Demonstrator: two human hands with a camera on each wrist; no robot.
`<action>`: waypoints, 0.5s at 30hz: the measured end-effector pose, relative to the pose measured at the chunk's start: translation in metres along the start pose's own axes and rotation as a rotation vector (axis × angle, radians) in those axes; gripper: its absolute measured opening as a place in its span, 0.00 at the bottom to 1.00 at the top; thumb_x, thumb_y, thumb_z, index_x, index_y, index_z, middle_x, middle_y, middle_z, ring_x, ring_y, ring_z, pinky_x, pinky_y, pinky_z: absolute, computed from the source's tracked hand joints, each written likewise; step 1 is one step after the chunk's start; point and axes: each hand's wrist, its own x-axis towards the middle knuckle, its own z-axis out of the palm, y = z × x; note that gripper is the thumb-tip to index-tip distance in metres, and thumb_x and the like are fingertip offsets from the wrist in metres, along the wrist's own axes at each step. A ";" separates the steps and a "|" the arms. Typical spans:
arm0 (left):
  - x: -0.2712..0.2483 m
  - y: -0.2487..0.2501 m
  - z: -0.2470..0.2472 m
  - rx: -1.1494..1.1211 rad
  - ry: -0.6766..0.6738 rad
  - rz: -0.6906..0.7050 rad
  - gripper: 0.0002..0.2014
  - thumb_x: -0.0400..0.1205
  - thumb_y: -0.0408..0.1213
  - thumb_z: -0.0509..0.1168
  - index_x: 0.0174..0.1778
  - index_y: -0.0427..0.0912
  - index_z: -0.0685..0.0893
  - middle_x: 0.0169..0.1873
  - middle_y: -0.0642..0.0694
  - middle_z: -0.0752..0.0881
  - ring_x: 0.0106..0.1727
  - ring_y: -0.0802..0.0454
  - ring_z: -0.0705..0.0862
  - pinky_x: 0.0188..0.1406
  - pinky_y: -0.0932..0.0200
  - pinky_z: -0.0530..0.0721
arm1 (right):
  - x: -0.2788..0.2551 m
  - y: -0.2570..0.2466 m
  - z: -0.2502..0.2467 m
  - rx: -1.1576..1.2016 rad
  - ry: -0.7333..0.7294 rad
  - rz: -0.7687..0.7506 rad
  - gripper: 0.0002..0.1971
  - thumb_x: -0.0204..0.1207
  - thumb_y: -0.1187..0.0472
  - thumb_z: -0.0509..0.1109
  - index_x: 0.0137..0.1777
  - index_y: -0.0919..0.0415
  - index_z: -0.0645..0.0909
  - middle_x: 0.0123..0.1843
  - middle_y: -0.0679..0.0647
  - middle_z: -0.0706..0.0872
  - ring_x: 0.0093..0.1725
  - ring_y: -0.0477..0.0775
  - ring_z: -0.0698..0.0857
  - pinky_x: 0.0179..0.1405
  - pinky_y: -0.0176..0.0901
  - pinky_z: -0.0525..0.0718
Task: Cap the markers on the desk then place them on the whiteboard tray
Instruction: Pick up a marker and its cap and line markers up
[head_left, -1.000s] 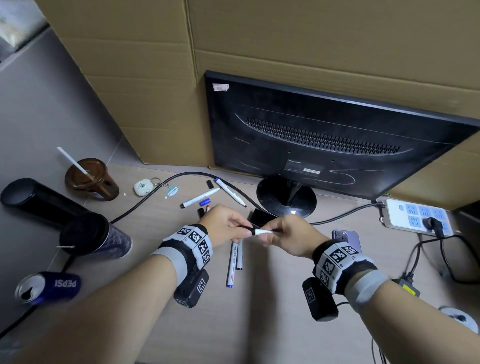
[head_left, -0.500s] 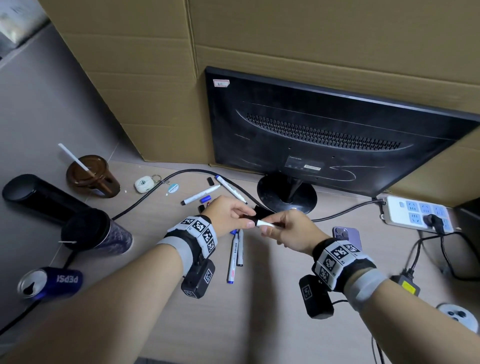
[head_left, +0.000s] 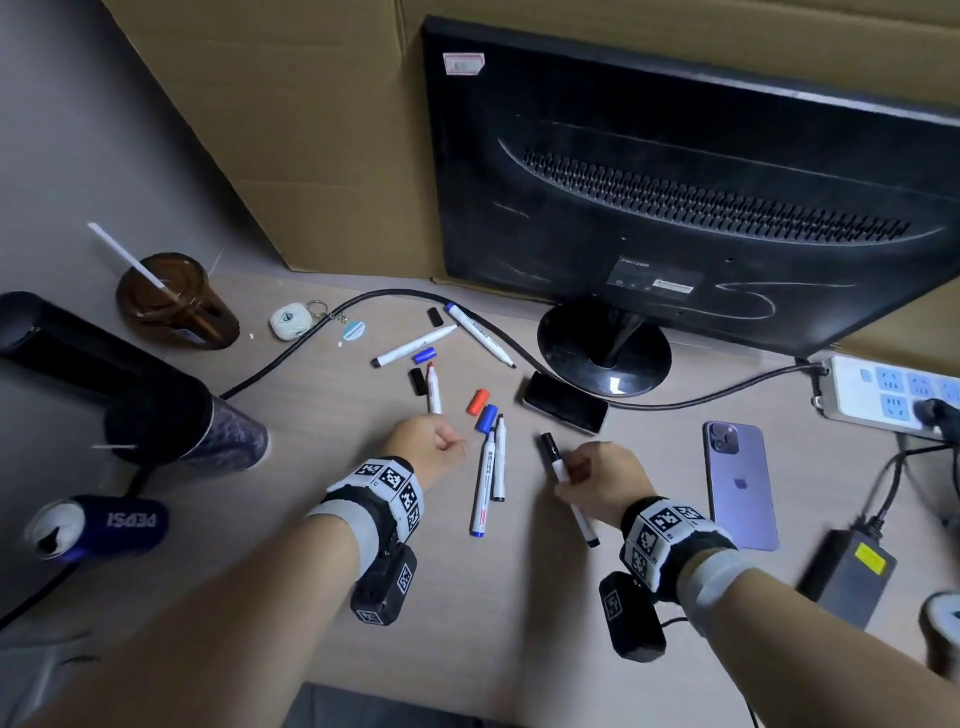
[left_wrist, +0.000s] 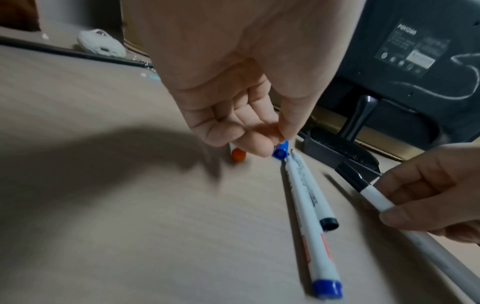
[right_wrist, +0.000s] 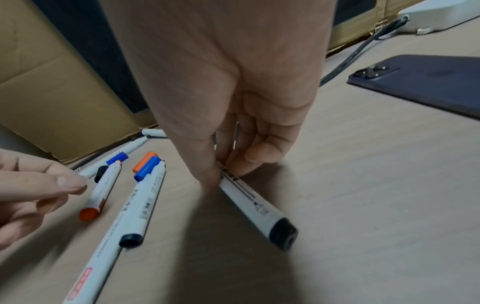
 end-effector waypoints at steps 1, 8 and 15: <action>0.000 -0.002 0.002 -0.007 -0.010 -0.015 0.06 0.78 0.46 0.74 0.38 0.50 0.86 0.33 0.54 0.89 0.34 0.51 0.89 0.39 0.59 0.87 | 0.002 0.001 0.002 0.005 0.014 0.000 0.08 0.67 0.57 0.81 0.46 0.54 0.91 0.44 0.52 0.92 0.47 0.57 0.89 0.49 0.45 0.87; 0.002 -0.005 0.004 0.006 -0.028 0.000 0.06 0.78 0.47 0.74 0.40 0.50 0.87 0.34 0.54 0.91 0.35 0.52 0.91 0.40 0.58 0.90 | 0.003 0.002 0.005 0.125 0.090 0.030 0.14 0.64 0.53 0.85 0.46 0.52 0.84 0.41 0.49 0.90 0.44 0.53 0.89 0.46 0.46 0.88; 0.000 -0.007 -0.004 -0.022 -0.004 0.013 0.05 0.79 0.44 0.75 0.42 0.47 0.88 0.36 0.50 0.90 0.31 0.56 0.84 0.31 0.65 0.77 | 0.001 -0.035 0.000 0.211 0.133 -0.017 0.08 0.73 0.53 0.81 0.40 0.55 0.87 0.34 0.49 0.91 0.34 0.54 0.92 0.38 0.49 0.93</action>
